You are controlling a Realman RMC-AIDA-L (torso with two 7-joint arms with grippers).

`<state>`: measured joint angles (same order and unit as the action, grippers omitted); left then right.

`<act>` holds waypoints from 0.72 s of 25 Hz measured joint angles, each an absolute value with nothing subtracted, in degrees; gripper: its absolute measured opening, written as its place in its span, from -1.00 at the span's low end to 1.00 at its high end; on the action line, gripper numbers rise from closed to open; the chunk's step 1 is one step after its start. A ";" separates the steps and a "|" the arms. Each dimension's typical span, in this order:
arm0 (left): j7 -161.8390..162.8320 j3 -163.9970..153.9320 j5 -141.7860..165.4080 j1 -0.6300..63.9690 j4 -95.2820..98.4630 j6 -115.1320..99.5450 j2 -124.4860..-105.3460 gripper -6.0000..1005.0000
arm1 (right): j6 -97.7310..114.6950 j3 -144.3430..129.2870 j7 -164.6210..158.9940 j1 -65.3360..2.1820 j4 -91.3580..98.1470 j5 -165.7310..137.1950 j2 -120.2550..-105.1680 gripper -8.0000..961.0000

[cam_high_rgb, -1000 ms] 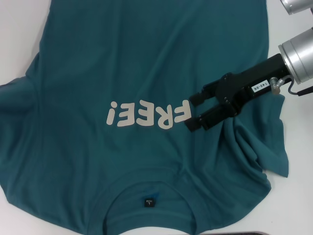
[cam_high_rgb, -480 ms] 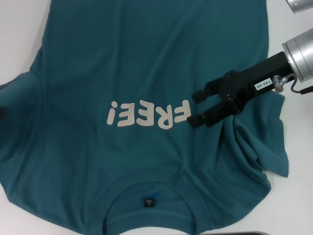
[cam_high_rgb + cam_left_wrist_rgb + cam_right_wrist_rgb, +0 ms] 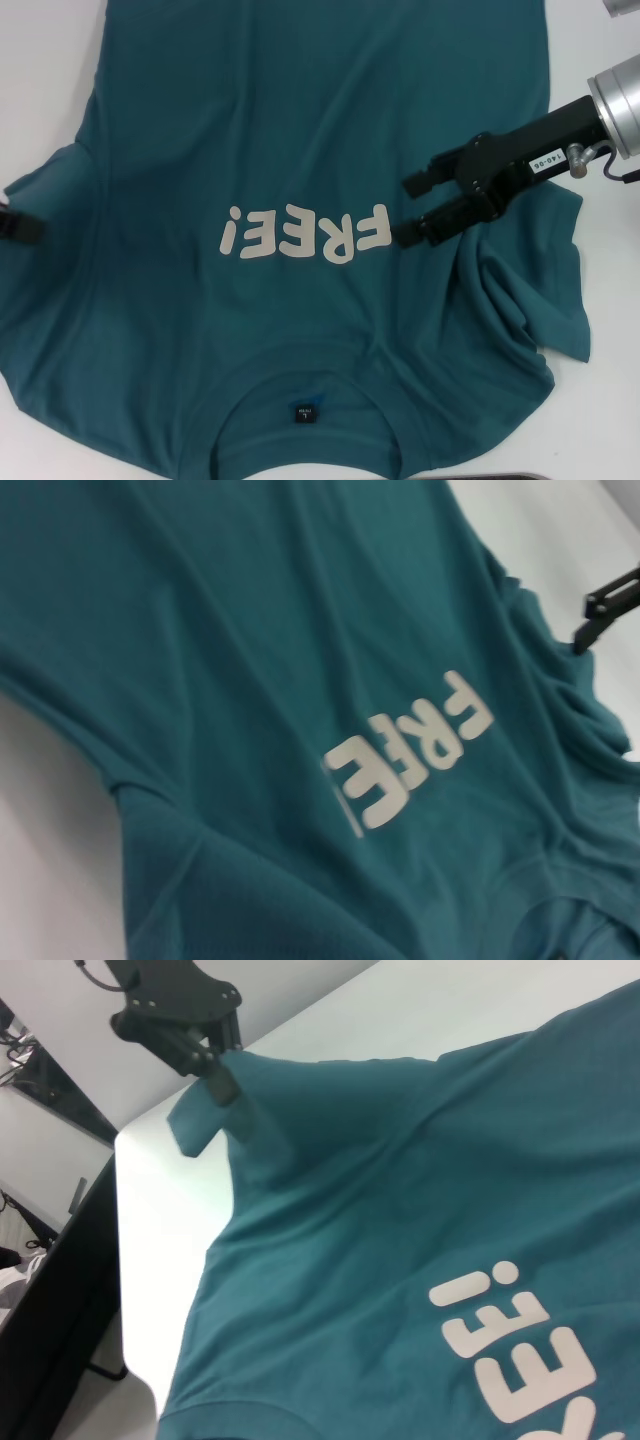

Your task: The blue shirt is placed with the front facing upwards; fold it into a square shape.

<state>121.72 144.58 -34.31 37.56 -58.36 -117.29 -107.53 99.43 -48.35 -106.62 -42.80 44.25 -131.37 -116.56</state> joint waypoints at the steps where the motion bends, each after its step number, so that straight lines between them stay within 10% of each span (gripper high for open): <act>1: 122.29 143.73 -35.25 37.60 -58.34 -117.33 -107.55 -0.98 | 99.34 -48.23 -106.62 -42.80 44.23 -131.40 -116.46 0.94; 18: 129.49 133.33 -41.62 40.99 -56.75 -117.42 -110.40 -0.98 | 97.88 -47.63 -106.11 -41.91 43.90 -131.49 -115.92 0.94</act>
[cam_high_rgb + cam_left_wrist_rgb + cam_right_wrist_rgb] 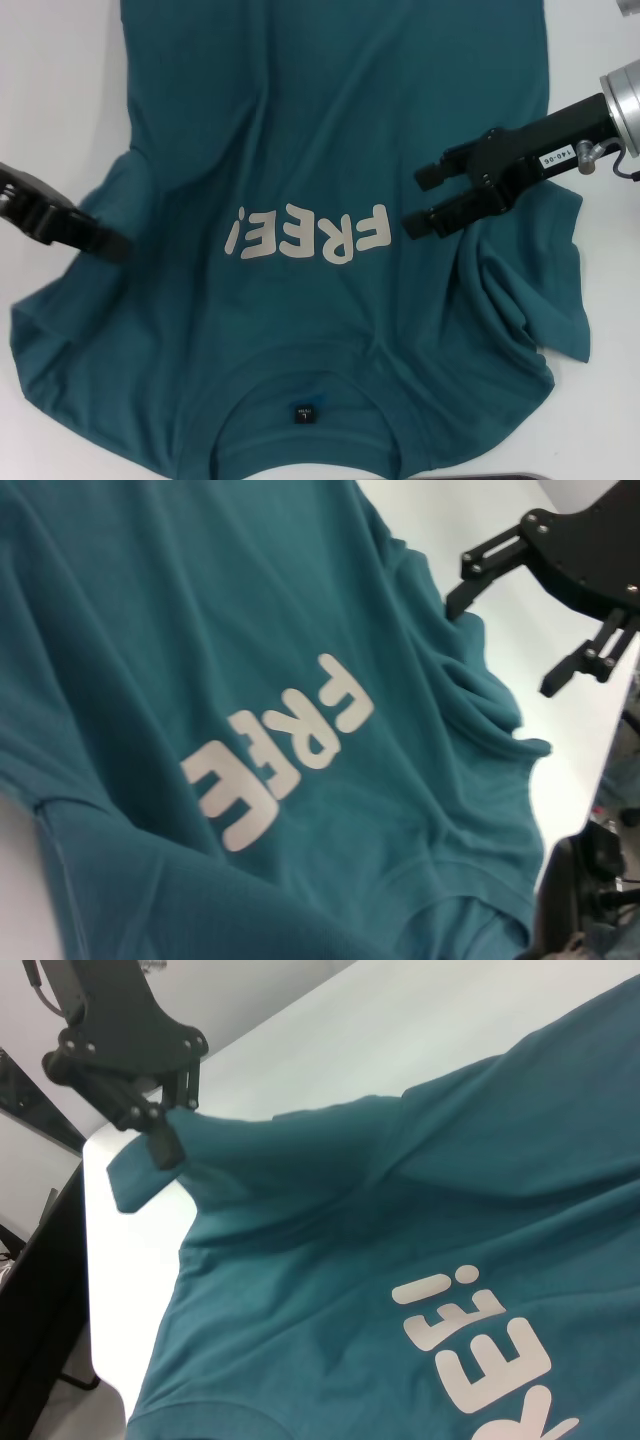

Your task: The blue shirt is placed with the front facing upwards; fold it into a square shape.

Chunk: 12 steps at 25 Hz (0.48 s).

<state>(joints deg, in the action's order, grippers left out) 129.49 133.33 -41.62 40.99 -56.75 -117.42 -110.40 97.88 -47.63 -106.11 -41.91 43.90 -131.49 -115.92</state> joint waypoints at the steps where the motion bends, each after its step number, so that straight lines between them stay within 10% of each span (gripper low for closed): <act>1: 129.62 133.21 -41.54 41.20 -56.46 -117.42 -110.76 -0.98 | 97.84 -47.63 -106.09 -41.87 43.88 -131.49 -115.92 0.94; 12: 130.49 131.31 -41.18 42.17 -54.62 -115.63 -114.14 -0.97 | 97.33 -47.64 -105.43 -41.50 43.76 -131.39 -116.03 0.94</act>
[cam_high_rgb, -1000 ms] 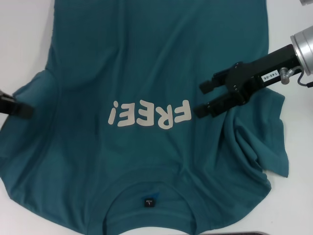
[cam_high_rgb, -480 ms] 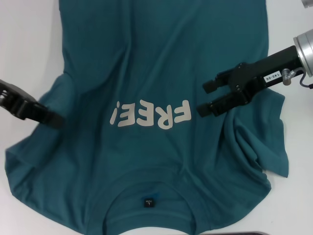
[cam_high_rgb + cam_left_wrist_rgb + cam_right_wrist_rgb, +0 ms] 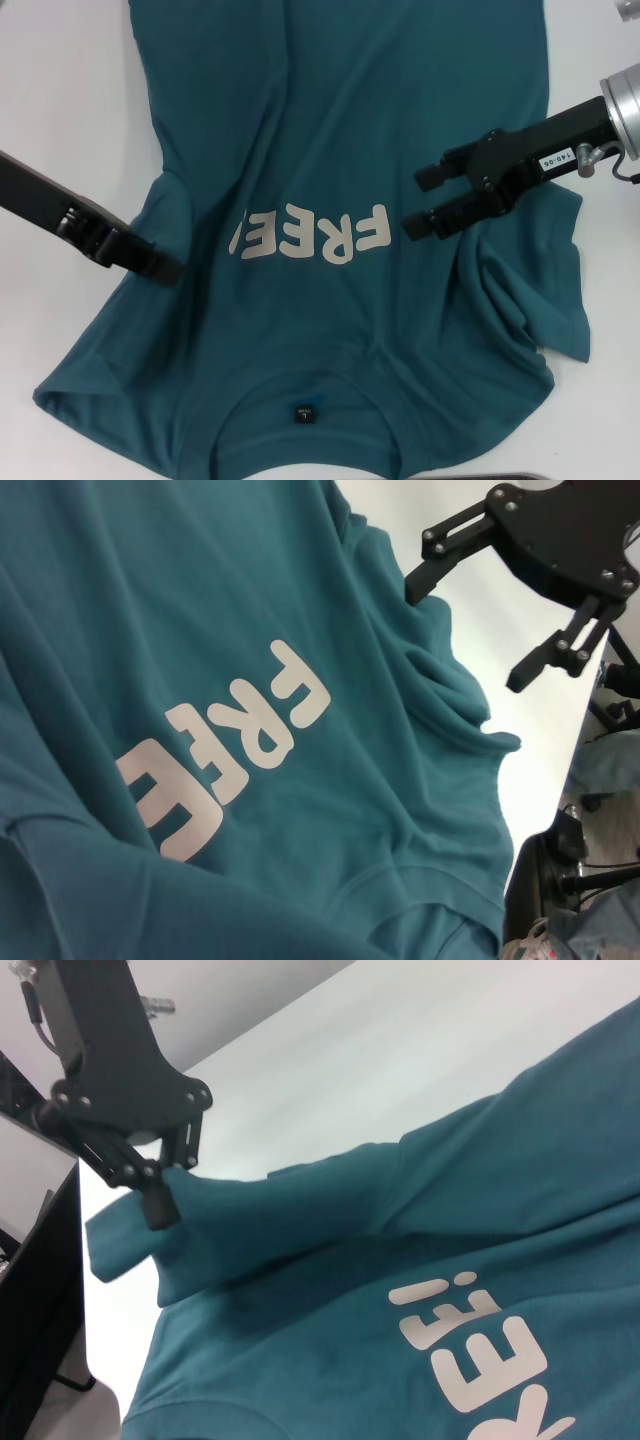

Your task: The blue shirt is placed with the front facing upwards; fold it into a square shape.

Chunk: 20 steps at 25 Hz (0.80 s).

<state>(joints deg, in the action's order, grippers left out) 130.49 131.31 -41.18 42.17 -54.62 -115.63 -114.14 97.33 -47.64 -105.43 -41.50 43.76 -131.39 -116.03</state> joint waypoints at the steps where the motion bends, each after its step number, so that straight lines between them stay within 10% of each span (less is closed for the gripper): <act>1: 130.50 131.13 -41.16 42.17 -54.38 -115.29 -114.20 -0.97 | 97.33 -47.64 -105.31 -41.47 43.69 -131.32 -116.06 0.94; 8: 130.71 130.79 -39.79 42.19 -53.78 -112.69 -114.86 -0.96 | 97.32 -47.56 -105.11 -41.30 43.14 -131.22 -116.09 0.94; 20: 130.49 130.02 -39.69 43.55 -53.84 -113.49 -116.69 -0.23 | 97.29 -47.14 -104.67 -41.13 43.15 -131.13 -116.10 0.94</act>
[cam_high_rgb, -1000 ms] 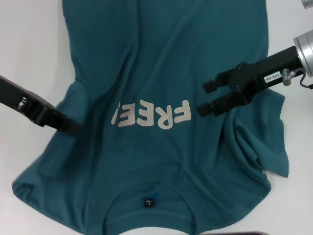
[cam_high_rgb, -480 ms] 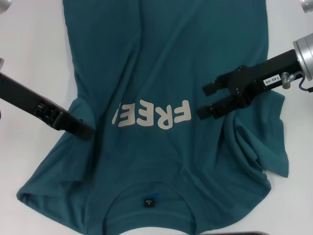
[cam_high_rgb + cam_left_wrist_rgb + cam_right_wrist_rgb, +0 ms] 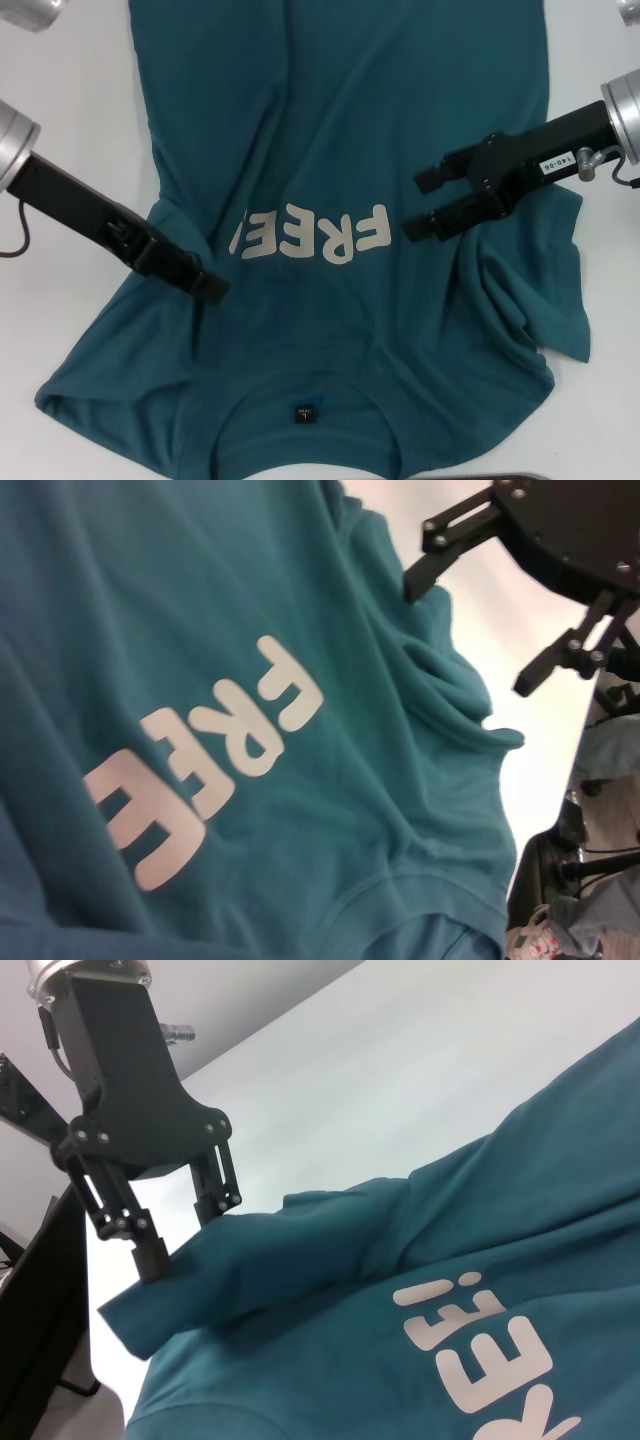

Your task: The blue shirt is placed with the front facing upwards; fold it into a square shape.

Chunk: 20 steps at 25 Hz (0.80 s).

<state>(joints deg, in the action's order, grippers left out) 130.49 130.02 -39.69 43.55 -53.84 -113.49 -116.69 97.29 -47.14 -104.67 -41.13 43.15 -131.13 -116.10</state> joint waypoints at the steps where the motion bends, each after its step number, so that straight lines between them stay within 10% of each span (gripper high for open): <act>1: 130.48 129.99 -39.70 43.70 -53.84 -113.51 -116.85 -0.20 | 97.29 -47.04 -104.59 -41.13 43.15 -131.12 -116.10 0.94; 14: 130.24 128.10 -40.20 44.47 -53.96 -114.38 -120.11 -0.09 | 96.07 -45.83 -104.24 -40.94 42.90 -131.13 -115.99 0.77; 20: 130.19 127.96 -39.61 43.17 -54.19 -111.19 -117.52 -0.08 | 96.03 -45.64 -104.23 -40.69 42.40 -131.13 -115.92 0.77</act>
<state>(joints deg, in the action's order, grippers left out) 130.19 127.96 -39.61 43.17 -54.19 -111.19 -117.52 96.03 -45.64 -104.24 -40.69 42.40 -131.13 -115.92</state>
